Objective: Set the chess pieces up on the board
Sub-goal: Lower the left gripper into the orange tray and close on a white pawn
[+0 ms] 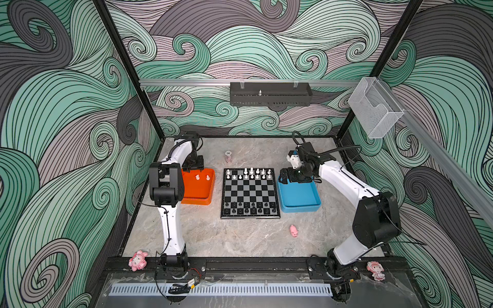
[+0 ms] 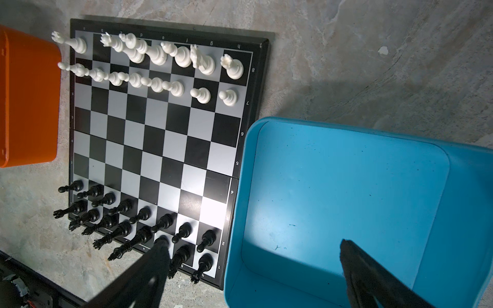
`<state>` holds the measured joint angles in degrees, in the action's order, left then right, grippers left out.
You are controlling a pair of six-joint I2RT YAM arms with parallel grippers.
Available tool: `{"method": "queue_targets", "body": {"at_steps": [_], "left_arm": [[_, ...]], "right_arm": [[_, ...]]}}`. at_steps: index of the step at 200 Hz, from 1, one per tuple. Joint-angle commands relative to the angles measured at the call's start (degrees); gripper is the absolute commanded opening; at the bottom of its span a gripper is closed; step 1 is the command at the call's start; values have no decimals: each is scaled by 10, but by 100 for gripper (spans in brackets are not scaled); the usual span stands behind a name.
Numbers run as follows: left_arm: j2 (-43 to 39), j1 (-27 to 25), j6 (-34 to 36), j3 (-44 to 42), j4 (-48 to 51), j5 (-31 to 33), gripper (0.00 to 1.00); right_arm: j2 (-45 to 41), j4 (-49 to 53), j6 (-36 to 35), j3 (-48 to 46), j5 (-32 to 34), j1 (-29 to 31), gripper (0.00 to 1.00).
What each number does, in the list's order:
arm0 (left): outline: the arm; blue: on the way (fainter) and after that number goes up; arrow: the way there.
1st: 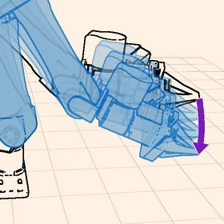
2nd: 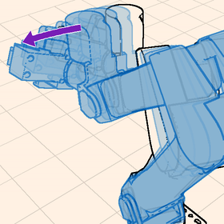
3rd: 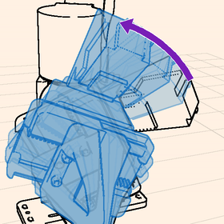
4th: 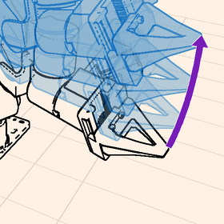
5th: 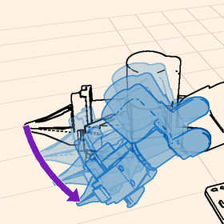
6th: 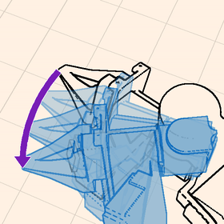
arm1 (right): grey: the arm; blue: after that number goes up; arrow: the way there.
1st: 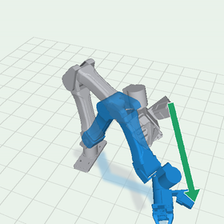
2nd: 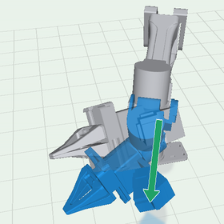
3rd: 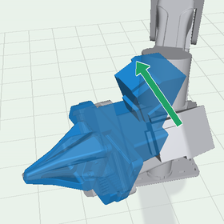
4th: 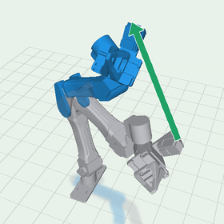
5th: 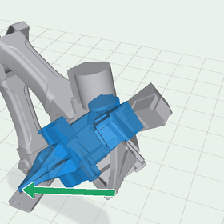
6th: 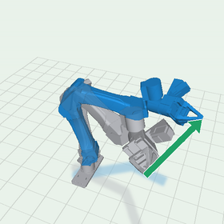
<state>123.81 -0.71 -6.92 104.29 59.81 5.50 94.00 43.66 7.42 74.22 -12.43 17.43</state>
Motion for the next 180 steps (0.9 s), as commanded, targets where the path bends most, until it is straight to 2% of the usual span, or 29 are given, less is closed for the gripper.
{"method": "queue_targets", "body": {"at_steps": [1,30,56,109,128,180], "left_arm": [[-15,2,59,-17,-26,-17,60],[-8,3,79,-20,-32,-17,57],[-10,3,77,-29,-47,-19,51],[-4,3,78,-30,-49,-11,46],[-4,2,82,-30,-45,-13,36],[-11,2,100,-46,-38,-15,36]], "right_arm": [[14,8,-9,15,4,-3,99],[16,8,-9,15,3,-5,99],[18,8,-11,17,2,-4,99],[11,8,-10,11,4,-7,99],[12,8,-11,11,3,-8,99],[20,7,-11,15,-5,-8,99]]}}
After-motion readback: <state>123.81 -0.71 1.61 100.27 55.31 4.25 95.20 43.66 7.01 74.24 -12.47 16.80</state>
